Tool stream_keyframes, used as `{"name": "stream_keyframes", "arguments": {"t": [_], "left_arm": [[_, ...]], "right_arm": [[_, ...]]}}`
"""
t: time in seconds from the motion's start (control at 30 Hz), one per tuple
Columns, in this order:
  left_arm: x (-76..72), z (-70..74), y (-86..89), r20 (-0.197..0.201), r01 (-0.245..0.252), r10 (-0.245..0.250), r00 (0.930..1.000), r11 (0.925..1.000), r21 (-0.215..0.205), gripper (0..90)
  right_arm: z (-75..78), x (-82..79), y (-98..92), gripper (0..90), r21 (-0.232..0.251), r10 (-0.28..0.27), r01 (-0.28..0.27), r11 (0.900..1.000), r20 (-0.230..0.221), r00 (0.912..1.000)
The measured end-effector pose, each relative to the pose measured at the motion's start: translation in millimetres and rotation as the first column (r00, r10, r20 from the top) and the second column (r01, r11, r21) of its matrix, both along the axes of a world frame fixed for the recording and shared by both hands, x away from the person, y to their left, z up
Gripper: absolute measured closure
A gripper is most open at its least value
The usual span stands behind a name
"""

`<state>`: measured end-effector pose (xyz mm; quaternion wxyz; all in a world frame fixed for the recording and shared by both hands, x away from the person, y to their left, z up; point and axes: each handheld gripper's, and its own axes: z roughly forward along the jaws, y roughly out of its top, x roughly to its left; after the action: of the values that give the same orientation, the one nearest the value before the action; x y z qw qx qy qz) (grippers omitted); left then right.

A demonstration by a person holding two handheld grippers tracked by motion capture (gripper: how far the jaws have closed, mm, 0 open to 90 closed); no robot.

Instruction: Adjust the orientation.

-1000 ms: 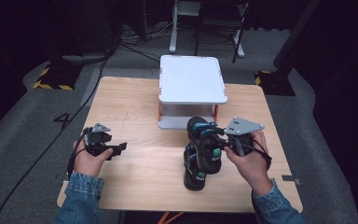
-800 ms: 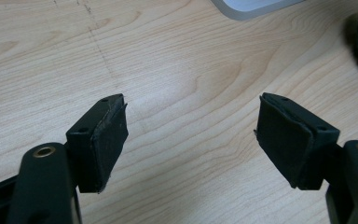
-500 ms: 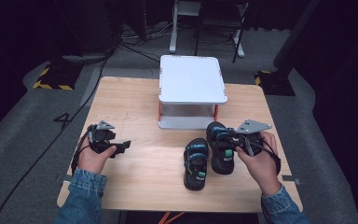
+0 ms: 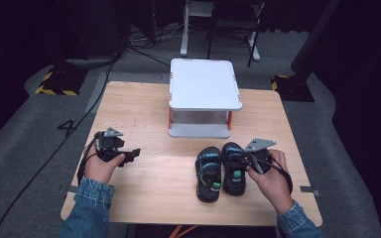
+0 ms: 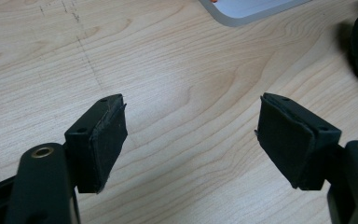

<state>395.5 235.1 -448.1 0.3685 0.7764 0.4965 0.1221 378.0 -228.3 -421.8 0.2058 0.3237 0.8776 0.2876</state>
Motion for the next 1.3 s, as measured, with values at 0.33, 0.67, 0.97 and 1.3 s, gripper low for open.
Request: {"name": "stream_keyframes", "arguments": {"t": [0.33,0.67,0.97,1.3], "left_arm": [[4.1,0.4,-5.0,-0.004,0.011,-0.011,0.9999,0.9999,0.006,24.7],[9.9,0.1,-10.5,-0.005,0.027,-0.027,0.9996,0.9996,0.006,24.6],[13.5,0.3,-13.1,-0.007,0.035,-0.035,0.9994,0.9993,0.01,24.5],[13.7,0.6,-15.6,-0.012,0.042,-0.041,0.9991,0.9989,0.019,24.1]], "right_arm": [[-3.3,-4.5,3.9,70.9,0.047,0.078,-0.077,0.996,-0.017,0.9968],[-0.7,-14.6,-1.4,70.4,0.052,0.12,-0.117,0.992,-0.056,0.9912],[-5.2,-18.2,-6.2,68.0,0.078,0.12,-0.112,0.991,-0.108,0.9869],[11.5,-26.6,-9.5,43.4,0.132,0.097,-0.082,0.988,-0.115,0.9886]]}}
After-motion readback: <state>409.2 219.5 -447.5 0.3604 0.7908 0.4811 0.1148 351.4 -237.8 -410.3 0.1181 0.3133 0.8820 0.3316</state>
